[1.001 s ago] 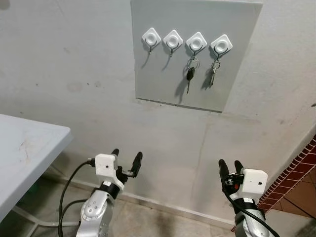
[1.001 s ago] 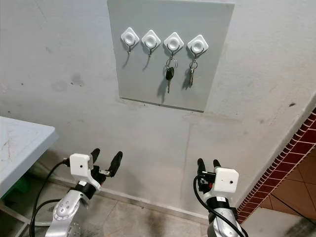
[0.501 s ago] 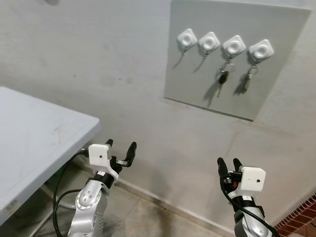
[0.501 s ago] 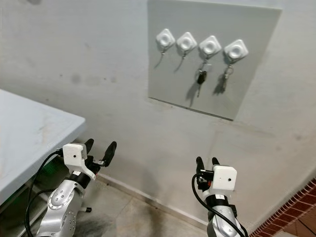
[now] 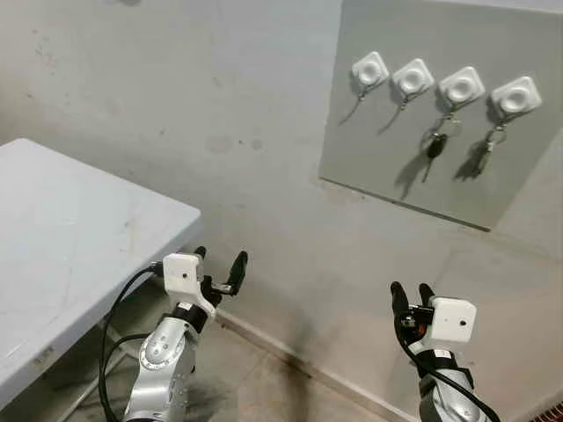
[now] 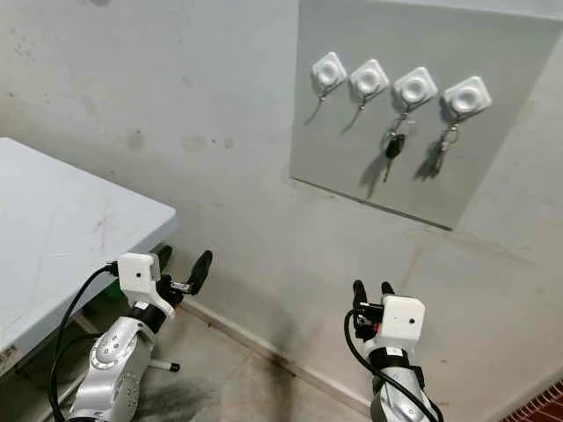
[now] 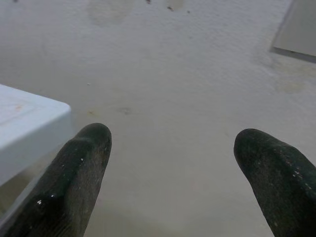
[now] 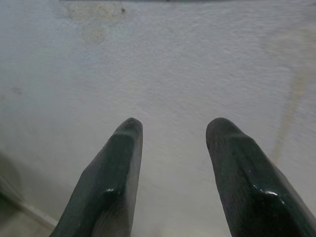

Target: Hang keys on a hook

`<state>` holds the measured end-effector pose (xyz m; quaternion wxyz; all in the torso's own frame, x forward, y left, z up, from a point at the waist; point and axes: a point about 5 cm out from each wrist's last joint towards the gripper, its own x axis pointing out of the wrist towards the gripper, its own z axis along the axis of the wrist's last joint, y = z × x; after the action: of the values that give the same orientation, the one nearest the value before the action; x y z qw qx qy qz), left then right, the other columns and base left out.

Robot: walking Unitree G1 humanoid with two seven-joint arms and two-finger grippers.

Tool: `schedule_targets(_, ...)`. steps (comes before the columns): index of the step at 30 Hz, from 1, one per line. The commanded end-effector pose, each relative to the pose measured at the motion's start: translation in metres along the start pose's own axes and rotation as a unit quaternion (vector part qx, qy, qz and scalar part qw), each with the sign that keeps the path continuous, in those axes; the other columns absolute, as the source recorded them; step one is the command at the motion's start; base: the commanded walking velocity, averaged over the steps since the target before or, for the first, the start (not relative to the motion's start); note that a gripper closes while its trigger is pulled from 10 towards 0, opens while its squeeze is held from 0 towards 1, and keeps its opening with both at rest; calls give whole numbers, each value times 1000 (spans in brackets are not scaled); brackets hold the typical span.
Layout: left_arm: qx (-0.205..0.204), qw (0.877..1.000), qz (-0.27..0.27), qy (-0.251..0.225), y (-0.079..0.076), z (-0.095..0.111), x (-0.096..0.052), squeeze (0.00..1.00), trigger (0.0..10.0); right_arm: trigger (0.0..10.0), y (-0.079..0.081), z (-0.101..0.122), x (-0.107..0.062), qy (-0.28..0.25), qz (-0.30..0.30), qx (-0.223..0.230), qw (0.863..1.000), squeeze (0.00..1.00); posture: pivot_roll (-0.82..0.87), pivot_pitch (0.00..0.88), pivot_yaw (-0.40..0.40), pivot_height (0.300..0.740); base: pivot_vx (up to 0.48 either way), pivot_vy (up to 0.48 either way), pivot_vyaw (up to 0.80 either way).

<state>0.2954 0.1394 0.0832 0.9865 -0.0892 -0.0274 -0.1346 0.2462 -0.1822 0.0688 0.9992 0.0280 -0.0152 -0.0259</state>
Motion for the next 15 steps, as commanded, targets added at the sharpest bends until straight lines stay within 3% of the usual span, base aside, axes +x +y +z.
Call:
schedule_targets(1,0,1000,2,-13,-3,6,0,0,10000,10000,-1,3,1,-4,5,-2,1000,0,-36,0,-2,740,0,0,800)
schedule_targets(15,3,1000,8,-14,-5,9,2,0,10000,10000,-1,6,2,-10,12,-4,1000,0,-33,0,-5,740,0,0,800)
